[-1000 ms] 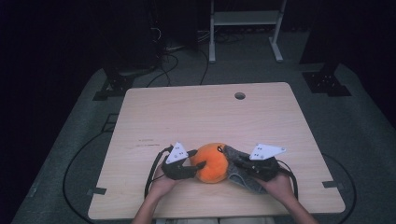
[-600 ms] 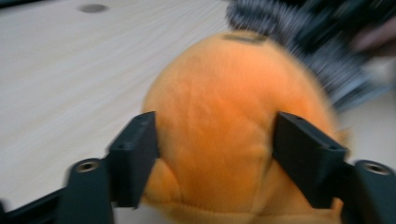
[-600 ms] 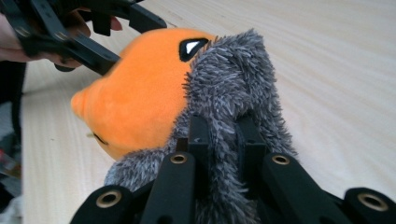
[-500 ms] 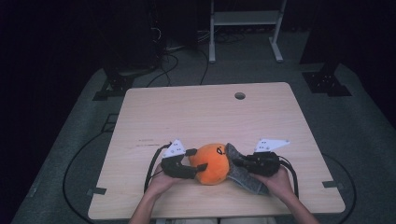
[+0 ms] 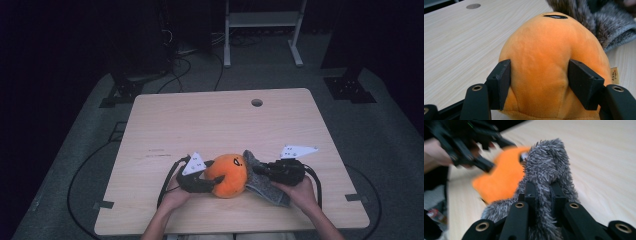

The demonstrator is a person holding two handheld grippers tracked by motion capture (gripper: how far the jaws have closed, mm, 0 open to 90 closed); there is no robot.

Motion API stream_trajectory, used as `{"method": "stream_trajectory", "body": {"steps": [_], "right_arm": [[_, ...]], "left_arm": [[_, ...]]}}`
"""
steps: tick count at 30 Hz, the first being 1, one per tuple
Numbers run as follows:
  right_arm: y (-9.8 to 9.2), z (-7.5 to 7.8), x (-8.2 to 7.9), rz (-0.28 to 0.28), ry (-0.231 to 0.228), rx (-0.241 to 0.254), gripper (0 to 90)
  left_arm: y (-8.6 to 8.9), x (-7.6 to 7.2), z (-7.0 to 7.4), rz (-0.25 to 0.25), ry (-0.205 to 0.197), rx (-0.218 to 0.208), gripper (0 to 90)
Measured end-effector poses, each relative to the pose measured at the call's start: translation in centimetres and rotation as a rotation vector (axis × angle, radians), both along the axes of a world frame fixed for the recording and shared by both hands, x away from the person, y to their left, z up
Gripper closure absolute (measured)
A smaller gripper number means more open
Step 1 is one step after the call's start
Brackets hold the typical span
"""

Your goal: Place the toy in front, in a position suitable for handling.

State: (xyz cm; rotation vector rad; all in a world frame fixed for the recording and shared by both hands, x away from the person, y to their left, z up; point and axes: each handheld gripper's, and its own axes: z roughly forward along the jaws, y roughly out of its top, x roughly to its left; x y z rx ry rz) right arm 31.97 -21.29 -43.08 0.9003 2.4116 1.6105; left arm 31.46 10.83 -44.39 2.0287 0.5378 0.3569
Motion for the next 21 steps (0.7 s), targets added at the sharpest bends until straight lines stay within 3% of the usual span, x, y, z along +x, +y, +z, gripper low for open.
{"method": "stream_trajectory", "body": {"steps": [2,4,5,6,7,8,10,11,12,13,16,17,18,21], "right_arm": [[0.6,0.2,0.1,0.009,-0.015,-0.001,78.7],[1.3,-0.3,0.5,0.015,0.007,-0.037,78.9],[1.3,-0.3,0.5,0.015,0.007,-0.037,78.9],[1.4,-0.7,0.7,0.012,0.057,-0.023,79.1],[1.3,-0.6,0.6,0.019,0.069,-0.012,79.1],[1.4,-0.6,0.3,0.037,0.076,-0.002,79.2],[1.7,-0.5,-0.4,0.089,0.067,0.008,79.1],[1.7,-0.5,-0.4,0.089,0.067,0.008,79.1],[1.8,-0.3,-0.8,0.084,0.028,-0.046,79.2],[1.8,-0.3,-0.8,0.084,0.028,-0.046,79.2],[0.5,-0.9,0.1,0.016,0.059,-0.057,79.5],[0.5,-0.9,0.1,0.016,0.059,-0.057,79.5],[-0.3,-1.5,0.6,-0.009,0.093,-0.069,79.4],[-0.8,-1.7,0.7,-0.008,0.109,-0.068,79.5]], "left_arm": [[0.1,0.1,0.1,-0.016,0.013,-0.013,35.0],[0.3,0.2,0.7,-0.017,0.067,-0.043,26.2],[0.3,0.2,0.7,-0.017,0.067,-0.043,21.5],[0.3,0.4,1.1,-0.017,0.109,-0.082,18.2],[0.3,0.4,1.1,-0.017,0.109,-0.082,17.5],[-0.3,0.3,1.0,-0.016,0.106,-0.067,16.9],[-1.1,0.0,0.7,-0.018,0.061,-0.013,17.0],[-1.1,0.0,0.7,-0.018,0.061,-0.013,20.9],[-1.3,-0.3,0.6,-0.015,0.026,0.007,23.9],[-1.3,-0.3,0.6,-0.015,0.026,0.007,26.8],[-1.2,-0.6,0.4,-0.024,0.007,0.020,31.0],[-1.2,-0.6,0.4,-0.024,0.007,0.020,31.3],[-1.3,-0.7,0.4,-0.031,0.004,0.024,31.4],[-1.5,-0.8,0.4,-0.039,-0.016,0.037,31.5]]}}
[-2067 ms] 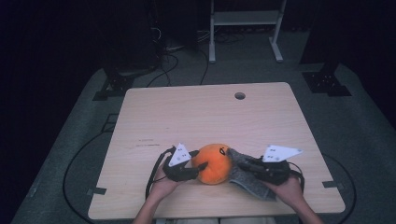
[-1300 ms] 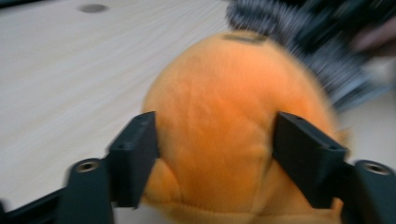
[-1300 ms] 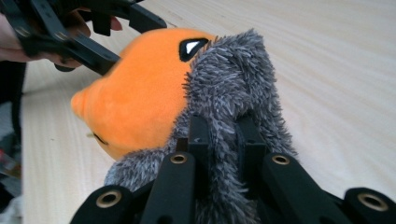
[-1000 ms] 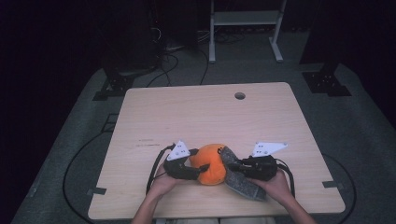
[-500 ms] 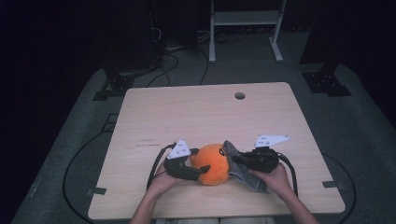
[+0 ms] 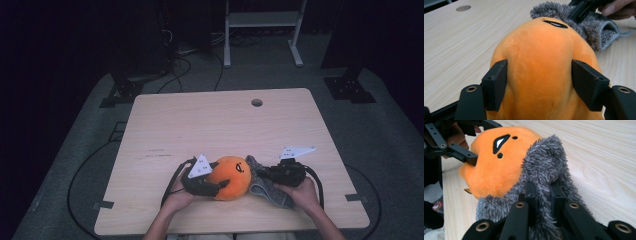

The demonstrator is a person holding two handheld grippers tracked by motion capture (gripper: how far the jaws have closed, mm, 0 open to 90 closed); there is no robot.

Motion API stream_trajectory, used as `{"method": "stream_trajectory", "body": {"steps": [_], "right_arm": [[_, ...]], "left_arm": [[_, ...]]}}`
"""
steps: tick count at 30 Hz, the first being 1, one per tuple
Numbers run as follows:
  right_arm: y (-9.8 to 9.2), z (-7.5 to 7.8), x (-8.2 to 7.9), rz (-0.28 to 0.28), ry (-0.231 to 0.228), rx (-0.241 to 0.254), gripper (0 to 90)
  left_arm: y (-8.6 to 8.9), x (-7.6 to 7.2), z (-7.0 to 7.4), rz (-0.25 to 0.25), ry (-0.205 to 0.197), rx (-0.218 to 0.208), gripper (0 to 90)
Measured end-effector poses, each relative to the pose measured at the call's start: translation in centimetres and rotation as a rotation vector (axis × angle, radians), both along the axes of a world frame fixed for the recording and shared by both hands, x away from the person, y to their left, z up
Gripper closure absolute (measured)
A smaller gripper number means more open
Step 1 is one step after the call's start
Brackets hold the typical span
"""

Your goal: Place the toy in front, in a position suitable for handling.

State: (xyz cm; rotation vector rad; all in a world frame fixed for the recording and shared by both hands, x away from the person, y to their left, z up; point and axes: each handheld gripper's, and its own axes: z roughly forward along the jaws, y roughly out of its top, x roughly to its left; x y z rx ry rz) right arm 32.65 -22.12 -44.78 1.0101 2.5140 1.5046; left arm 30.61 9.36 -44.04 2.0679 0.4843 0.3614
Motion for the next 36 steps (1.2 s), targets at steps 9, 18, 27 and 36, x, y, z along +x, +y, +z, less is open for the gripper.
{"method": "stream_trajectory", "body": {"steps": [9,18,27,36], "right_arm": [[2.0,2.0,-0.9,0.090,-0.098,0.074,79.1],[0.0,0.9,0.2,0.013,-0.012,0.060,79.1],[1.0,1.2,0.5,0.053,-0.023,0.060,79.2],[1.0,1.2,0.4,0.044,-0.032,0.046,79.2]], "left_arm": [[-0.5,-0.4,0.0,-0.030,-0.050,0.033,31.7],[-0.8,-0.6,0.0,-0.053,-0.061,0.024,31.8],[-0.8,-0.5,-0.1,-0.069,-0.060,0.009,32.0],[-0.1,-0.5,0.5,-0.036,-0.021,-0.012,19.6]]}}
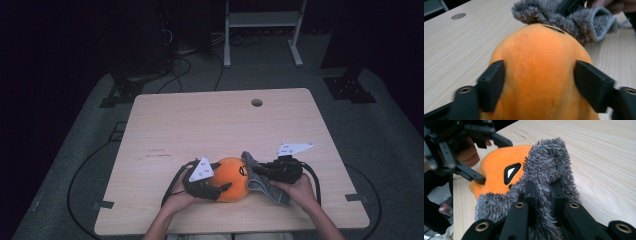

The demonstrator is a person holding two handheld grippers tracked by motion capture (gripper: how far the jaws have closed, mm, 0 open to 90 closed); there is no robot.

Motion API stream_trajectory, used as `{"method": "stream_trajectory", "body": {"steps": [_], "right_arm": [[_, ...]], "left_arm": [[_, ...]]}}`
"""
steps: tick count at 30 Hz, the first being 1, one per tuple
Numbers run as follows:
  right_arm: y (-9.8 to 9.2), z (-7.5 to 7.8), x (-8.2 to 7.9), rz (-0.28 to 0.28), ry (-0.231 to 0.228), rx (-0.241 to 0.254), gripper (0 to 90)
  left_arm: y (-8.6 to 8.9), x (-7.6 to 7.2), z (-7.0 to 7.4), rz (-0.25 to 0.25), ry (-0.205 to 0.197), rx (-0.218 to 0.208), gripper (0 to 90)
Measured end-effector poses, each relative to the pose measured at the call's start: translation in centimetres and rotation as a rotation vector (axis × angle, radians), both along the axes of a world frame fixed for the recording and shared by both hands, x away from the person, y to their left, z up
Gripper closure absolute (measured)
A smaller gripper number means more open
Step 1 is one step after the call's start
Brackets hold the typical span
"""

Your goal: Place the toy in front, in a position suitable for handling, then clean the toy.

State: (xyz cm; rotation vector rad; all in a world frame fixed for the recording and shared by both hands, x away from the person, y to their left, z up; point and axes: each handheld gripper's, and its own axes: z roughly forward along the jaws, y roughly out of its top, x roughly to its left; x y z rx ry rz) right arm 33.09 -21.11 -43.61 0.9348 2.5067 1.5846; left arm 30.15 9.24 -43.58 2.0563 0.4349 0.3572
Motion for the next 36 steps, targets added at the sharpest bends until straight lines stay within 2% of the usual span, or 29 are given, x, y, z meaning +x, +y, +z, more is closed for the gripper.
{"method": "stream_trajectory", "body": {"steps": [1,2,3,4,7,10,11,12,13,16,18,20,21,22,23,26,28,29,30,31,32,33,34,36], "right_arm": [[0.0,0.0,0.0,0.000,0.000,-0.002,79.2],[0.0,0.0,0.0,0.000,0.000,-0.002,79.2],[-0.2,-0.1,0.2,-0.001,0.005,-0.005,79.2],[-0.2,-0.1,0.2,-0.001,0.005,-0.005,79.2],[0.2,0.3,0.0,0.007,0.002,0.009,79.2],[1.3,1.7,-0.5,0.059,-0.042,0.061,79.2],[1.9,2.0,-0.7,0.071,-0.062,0.046,79.2],[1.9,2.0,-0.7,0.071,-0.062,0.046,79.2],[3.0,2.3,-0.8,0.088,-0.094,0.015,79.2],[3.5,2.0,-0.3,0.082,-0.097,-0.010,79.3],[2.8,1.5,0.4,0.047,-0.074,-0.017,79.4],[2.5,1.3,0.6,0.036,-0.064,-0.017,79.4],[1.9,0.9,0.7,0.018,-0.045,-0.023,79.4],[1.9,0.9,0.7,0.018,-0.045,-0.023,79.4],[1.4,0.8,0.6,0.007,-0.044,-0.034,79.4],[1.1,0.6,0.2,-0.006,-0.048,-0.055,79.5],[1.0,0.6,-0.1,-0.009,-0.047,-0.072,79.6],[0.8,0.6,-0.5,-0.005,-0.050,-0.088,79.7],[0.8,0.6,-0.5,-0.005,-0.050,-0.088,79.7],[0.8,0.5,-0.8,-0.004,-0.058,-0.097,79.7],[0.8,0.5,-0.8,-0.004,-0.058,-0.097,79.7],[0.9,0.5,-1.0,-0.001,-0.062,-0.103,79.7],[0.9,0.6,-1.2,0.008,-0.061,-0.104,79.7],[0.9,0.8,-1.4,0.040,-0.036,-0.090,79.6]], "left_arm": [[0.2,0.0,0.4,0.016,0.016,0.000,17.0],[0.2,0.0,0.4,0.016,0.016,0.000,16.4],[0.6,0.1,0.4,0.029,0.041,-0.022,16.8],[0.6,0.1,0.4,0.029,0.041,-0.022,20.2],[0.7,0.0,-0.3,0.030,0.025,0.013,28.9],[0.8,-0.1,-0.3,0.022,0.015,0.025,32.3],[0.6,-0.5,-0.4,0.016,-0.004,0.044,32.9],[0.6,-0.5,-0.4,0.016,-0.004,0.044,33.4],[0.5,-0.8,-0.5,0.006,-0.026,0.062,34.1],[0.7,-0.8,-0.5,0.010,-0.023,0.062,34.5],[0.8,-0.7,-0.5,0.009,-0.022,0.047,34.8],[1.0,-0.6,-0.5,0.010,-0.021,0.034,32.5],[1.0,-0.5,-0.5,0.025,-0.018,0.019,28.4],[1.1,-0.4,-0.5,0.042,-0.007,0.007,28.4],[0.9,0.0,-0.5,0.099,0.037,-0.021,20.7],[0.8,0.0,-0.5,0.101,0.027,-0.018,20.1],[0.8,-0.1,-0.5,0.102,0.027,-0.016,23.0],[1.0,0.0,-0.4,0.103,0.050,-0.037,23.0],[1.0,0.0,-0.4,0.103,0.050,-0.037,22.0],[1.1,0.2,-0.2,0.105,0.091,-0.091,19.9],[1.1,0.2,-0.2,0.105,0.091,-0.091,16.9],[1.2,0.5,-0.1,0.123,0.134,-0.120,16.9],[1.2,0.6,-0.1,0.134,0.156,-0.130,14.2],[0.9,0.5,-0.5,0.109,0.120,-0.089,20.9]]}}
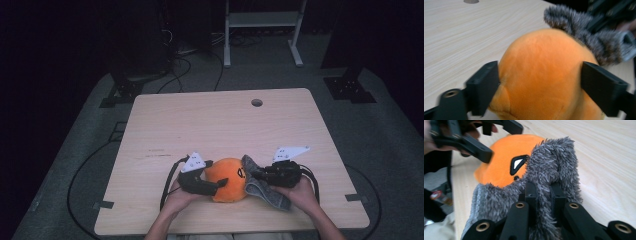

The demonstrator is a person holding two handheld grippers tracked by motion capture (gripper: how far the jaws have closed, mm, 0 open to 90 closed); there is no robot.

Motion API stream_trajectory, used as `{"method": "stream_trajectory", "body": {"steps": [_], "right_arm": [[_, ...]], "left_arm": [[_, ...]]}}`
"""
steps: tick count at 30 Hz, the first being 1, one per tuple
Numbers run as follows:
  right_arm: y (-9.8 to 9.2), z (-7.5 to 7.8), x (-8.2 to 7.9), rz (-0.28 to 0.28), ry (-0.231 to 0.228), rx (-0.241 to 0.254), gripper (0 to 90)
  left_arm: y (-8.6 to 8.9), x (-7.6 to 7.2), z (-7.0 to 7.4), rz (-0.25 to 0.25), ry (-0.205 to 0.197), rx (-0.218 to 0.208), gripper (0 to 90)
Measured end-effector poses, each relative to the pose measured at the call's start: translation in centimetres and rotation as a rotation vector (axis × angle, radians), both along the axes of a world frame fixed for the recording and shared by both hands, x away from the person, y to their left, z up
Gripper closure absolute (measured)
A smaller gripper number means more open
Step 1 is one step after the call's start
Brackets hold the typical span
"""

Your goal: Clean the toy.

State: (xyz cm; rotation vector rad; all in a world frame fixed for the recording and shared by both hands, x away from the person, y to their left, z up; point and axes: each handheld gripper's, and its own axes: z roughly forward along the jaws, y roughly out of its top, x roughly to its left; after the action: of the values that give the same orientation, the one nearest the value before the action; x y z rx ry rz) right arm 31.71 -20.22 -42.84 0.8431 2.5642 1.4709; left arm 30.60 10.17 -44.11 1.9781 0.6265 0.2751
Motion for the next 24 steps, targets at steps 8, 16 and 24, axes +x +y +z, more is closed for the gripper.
{"method": "stream_trajectory", "body": {"steps": [8,16,24], "right_arm": [[1.6,3.1,-0.7,0.089,-0.078,0.060,79.6],[1.6,1.1,-0.8,0.066,-0.046,0.037,79.6],[-0.7,0.5,-0.2,-0.006,-0.040,-0.007,79.7]], "left_arm": [[-2.0,-2.0,0.4,-0.124,-0.220,0.148,35.6],[-1.5,-1.0,1.0,-0.046,-0.100,0.049,8.9],[-2.3,-1.5,0.5,-0.051,-0.136,0.096,33.4]]}}
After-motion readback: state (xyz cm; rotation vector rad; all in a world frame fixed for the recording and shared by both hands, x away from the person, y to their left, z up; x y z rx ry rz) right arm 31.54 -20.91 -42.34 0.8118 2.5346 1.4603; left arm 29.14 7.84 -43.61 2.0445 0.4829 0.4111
